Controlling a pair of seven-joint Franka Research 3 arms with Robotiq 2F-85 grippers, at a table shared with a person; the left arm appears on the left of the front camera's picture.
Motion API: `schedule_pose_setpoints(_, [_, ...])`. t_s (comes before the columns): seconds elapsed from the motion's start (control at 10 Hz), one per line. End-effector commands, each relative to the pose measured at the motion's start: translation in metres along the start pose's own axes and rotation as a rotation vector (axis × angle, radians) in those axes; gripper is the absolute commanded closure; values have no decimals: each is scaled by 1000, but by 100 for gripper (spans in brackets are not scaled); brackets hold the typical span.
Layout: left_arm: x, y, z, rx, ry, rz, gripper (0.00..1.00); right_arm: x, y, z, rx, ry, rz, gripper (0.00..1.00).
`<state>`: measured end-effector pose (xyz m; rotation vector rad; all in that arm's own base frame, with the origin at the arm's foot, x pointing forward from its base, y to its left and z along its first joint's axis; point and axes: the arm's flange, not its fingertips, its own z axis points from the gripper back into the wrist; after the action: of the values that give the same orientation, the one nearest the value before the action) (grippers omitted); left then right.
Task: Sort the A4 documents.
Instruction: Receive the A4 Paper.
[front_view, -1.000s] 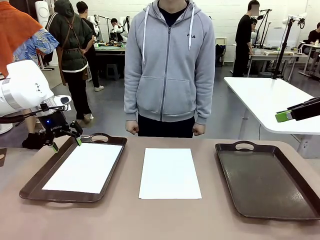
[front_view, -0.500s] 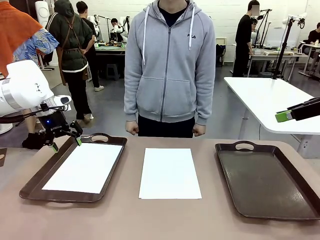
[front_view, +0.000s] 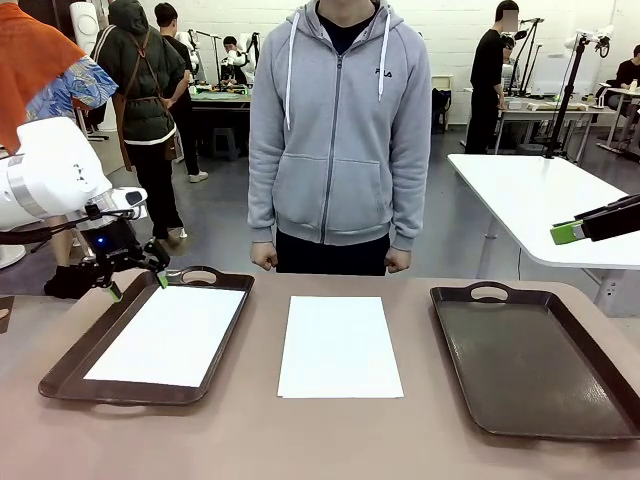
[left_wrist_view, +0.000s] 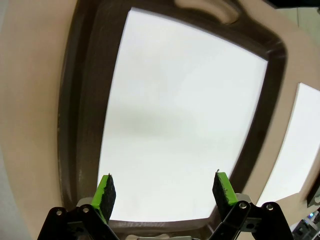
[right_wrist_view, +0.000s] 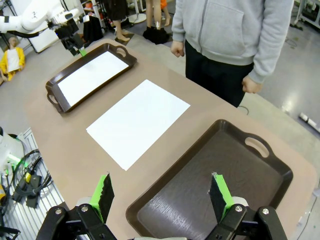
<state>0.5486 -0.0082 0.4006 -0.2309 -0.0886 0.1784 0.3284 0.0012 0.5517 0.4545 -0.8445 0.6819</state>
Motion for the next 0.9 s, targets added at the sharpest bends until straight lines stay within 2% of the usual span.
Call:
schedule_pose_setpoints(0.0, [-48,-29,59,6,-240,-92,0,-1,-1,-2,16,-5,0,0])
schedule_pose_setpoints(0.1, [-67,-34,81,-19,-318,-150,0,-1,-1,-2,16,-5,0,0])
schedule_pose_setpoints(0.3, [-103,-20,119,-115,-437,-271,0,-1,-1,-2,16,-5,0,0])
schedule_pose_setpoints(0.5, [-135,-1,148,-227,-532,-534,0,-1,-1,-2,16,-5,0,0])
schedule_pose_setpoints(0.7, [-141,15,156,-281,-592,-633,0,-1,-1,-2,16,-5,0,0])
schedule_pose_setpoints(0.8, [-142,19,156,-318,-600,-735,0,-1,-1,-2,16,-5,0,0])
